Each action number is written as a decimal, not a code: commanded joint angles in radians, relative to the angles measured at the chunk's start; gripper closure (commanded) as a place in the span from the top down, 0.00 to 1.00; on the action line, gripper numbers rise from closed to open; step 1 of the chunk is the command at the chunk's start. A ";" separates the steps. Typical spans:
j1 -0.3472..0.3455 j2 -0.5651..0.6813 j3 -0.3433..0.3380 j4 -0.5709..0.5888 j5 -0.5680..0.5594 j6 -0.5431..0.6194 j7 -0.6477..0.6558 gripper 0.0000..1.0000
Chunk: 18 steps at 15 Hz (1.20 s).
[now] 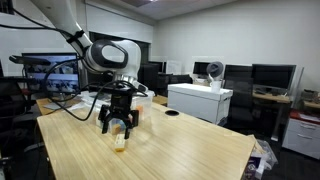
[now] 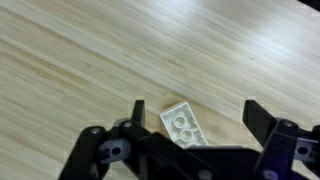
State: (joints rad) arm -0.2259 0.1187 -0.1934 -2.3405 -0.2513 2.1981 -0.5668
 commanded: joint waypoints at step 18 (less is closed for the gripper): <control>-0.122 0.013 0.072 -0.199 0.468 0.523 -0.716 0.35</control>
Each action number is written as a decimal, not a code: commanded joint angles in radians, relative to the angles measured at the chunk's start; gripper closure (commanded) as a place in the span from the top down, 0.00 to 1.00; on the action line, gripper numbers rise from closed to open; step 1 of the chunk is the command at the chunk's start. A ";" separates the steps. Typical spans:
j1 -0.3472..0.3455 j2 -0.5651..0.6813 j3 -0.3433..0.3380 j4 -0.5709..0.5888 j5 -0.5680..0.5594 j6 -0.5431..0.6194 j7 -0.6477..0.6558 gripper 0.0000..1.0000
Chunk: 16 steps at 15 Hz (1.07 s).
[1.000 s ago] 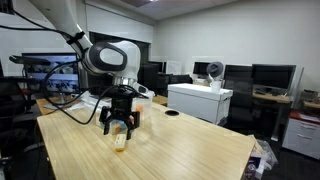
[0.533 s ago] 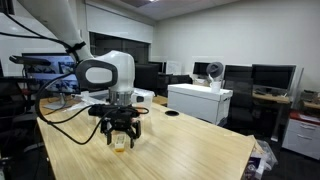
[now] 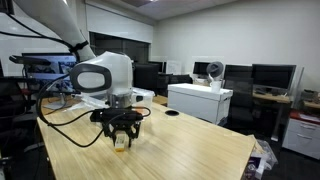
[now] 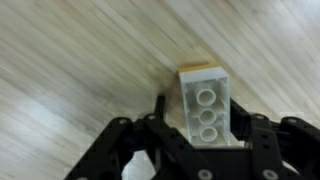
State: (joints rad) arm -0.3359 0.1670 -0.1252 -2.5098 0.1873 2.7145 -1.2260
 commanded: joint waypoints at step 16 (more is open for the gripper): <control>0.305 -0.445 0.016 0.131 0.280 -0.272 0.303 0.13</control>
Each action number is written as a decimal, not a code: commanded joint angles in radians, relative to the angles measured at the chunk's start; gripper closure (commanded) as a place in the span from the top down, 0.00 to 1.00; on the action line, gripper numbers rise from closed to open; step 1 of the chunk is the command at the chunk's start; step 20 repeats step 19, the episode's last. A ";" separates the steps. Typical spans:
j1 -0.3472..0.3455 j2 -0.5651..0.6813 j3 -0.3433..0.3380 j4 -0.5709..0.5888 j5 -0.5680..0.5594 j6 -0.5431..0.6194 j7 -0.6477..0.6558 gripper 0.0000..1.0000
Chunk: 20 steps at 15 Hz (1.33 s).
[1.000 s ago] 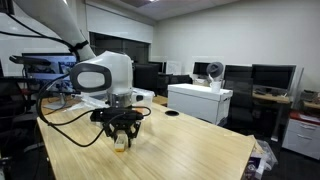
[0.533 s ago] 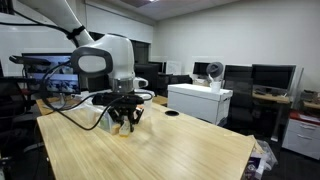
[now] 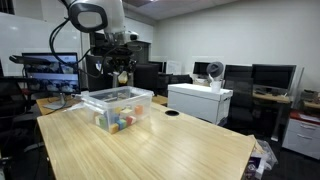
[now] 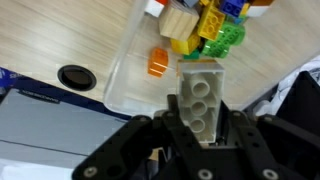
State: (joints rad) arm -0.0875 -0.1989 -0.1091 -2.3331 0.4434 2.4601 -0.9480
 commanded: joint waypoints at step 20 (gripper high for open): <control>0.113 -0.067 -0.023 0.002 -0.140 -0.084 0.235 0.93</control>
